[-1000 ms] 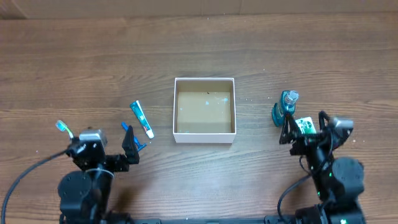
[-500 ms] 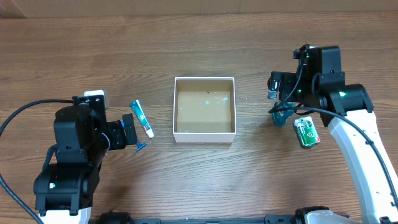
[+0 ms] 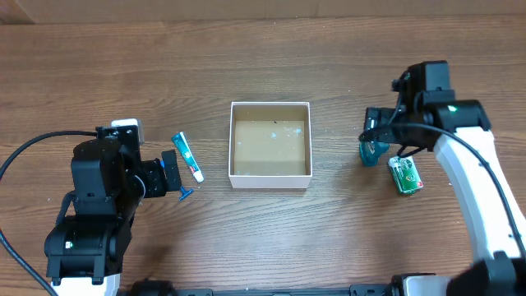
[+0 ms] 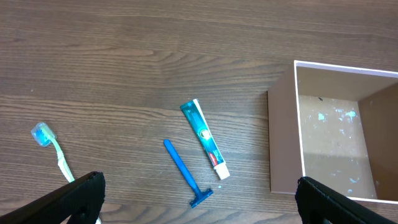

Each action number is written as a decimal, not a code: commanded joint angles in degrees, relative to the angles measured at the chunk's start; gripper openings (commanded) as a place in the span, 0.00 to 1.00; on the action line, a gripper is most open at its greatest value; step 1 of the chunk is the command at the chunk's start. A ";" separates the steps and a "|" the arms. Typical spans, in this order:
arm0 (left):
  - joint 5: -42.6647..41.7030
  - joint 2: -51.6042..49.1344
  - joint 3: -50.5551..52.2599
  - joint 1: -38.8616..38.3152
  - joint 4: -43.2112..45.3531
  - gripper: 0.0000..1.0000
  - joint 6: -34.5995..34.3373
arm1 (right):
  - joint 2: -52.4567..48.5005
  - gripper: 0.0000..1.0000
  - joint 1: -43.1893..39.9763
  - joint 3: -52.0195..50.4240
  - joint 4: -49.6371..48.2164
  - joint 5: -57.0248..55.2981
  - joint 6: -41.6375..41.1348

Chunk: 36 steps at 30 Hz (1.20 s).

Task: Pack container
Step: 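Reach the right gripper to the blue mouthwash bottle and grasp it, then carry the mouthwash bottle with the right gripper into the box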

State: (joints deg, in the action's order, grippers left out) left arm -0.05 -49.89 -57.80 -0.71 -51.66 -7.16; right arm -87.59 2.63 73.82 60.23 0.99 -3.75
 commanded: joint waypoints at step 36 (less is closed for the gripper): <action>-0.44 0.44 -1.68 0.28 0.31 1.00 -0.59 | -2.40 0.04 3.26 19.26 10.19 2.12 -2.91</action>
State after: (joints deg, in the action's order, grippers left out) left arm -0.05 -49.89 -57.82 -0.71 -51.51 -7.16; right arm -94.13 3.09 82.83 67.57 2.46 -5.52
